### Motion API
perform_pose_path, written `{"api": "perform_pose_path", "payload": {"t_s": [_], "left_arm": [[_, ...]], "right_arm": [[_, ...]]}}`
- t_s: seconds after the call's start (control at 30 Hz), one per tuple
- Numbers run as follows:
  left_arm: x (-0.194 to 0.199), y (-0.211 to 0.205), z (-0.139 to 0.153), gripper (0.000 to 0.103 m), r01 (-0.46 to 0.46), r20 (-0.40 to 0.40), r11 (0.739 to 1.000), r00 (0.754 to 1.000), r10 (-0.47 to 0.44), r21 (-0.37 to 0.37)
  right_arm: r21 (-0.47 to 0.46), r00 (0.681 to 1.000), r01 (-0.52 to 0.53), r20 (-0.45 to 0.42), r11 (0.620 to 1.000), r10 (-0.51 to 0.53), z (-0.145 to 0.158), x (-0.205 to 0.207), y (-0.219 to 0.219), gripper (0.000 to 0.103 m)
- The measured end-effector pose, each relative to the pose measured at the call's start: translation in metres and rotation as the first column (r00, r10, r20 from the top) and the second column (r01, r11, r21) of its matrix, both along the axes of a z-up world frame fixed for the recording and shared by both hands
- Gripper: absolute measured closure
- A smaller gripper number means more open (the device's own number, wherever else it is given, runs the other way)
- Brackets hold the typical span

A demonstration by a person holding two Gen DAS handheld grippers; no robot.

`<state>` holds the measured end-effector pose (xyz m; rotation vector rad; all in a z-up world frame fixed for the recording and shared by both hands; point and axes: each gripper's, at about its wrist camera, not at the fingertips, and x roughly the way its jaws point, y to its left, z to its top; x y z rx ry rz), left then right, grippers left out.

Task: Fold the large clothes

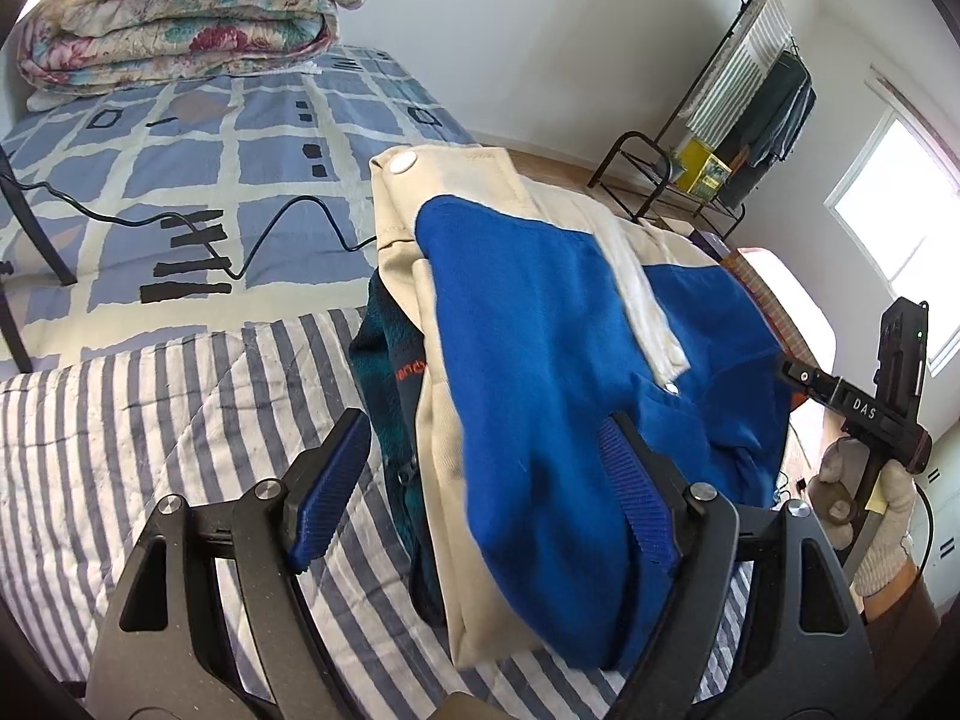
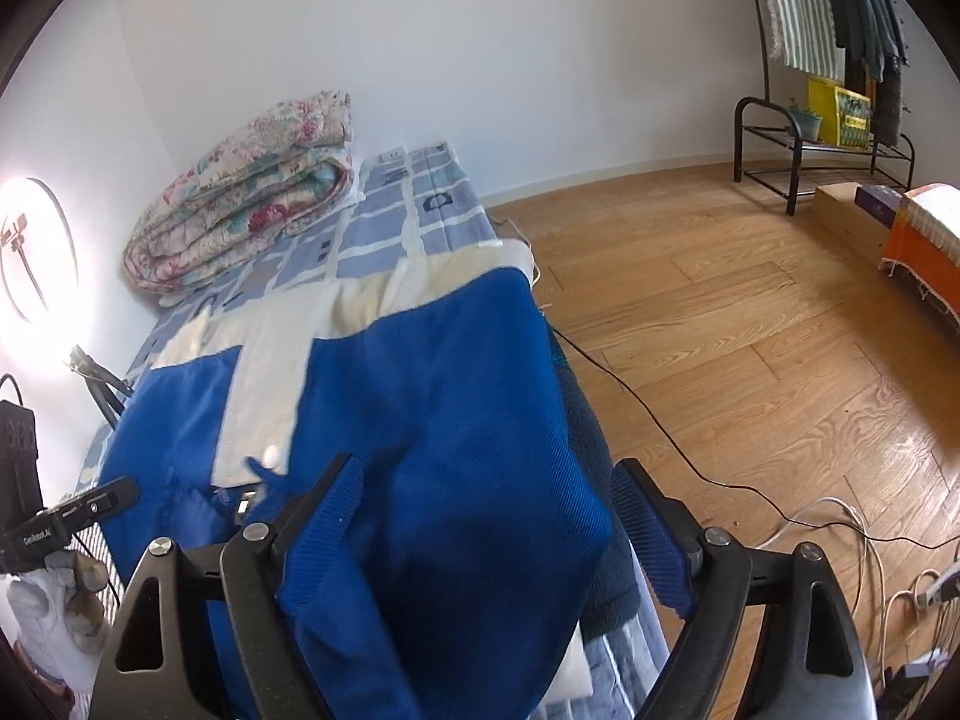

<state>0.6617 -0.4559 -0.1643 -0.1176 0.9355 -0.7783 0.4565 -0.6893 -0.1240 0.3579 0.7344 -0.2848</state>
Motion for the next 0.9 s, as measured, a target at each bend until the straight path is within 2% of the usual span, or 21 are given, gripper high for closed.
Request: {"api": "perform_pose_path", "payload": {"t_s": [0.37, 0.7, 0.9], "left_arm": [[-0.064, 0.034, 0.057, 0.022, 0.006, 0.065, 1.0, 0.998, -0.004, -0.023], [-0.156, 0.08, 0.134, 0.022, -0.003, 0.139, 0.999, 0.99, 0.01, -0.054], [-0.229, 0.111, 0.175, 0.022, -0.002, 0.217, 1.0, 0.976, 0.008, -0.029]], "right_arm": [[-0.029, 0.998, -0.009, 0.062, 1.0, 0.011, 0.053, -0.056, 0.037, 0.013], [-0.054, 0.991, -0.071, 0.11, 0.996, 0.076, 0.115, -0.131, 0.094, 0.012], [-0.099, 0.986, -0.109, 0.119, 0.989, 0.12, 0.142, -0.19, 0.141, 0.011]]}}
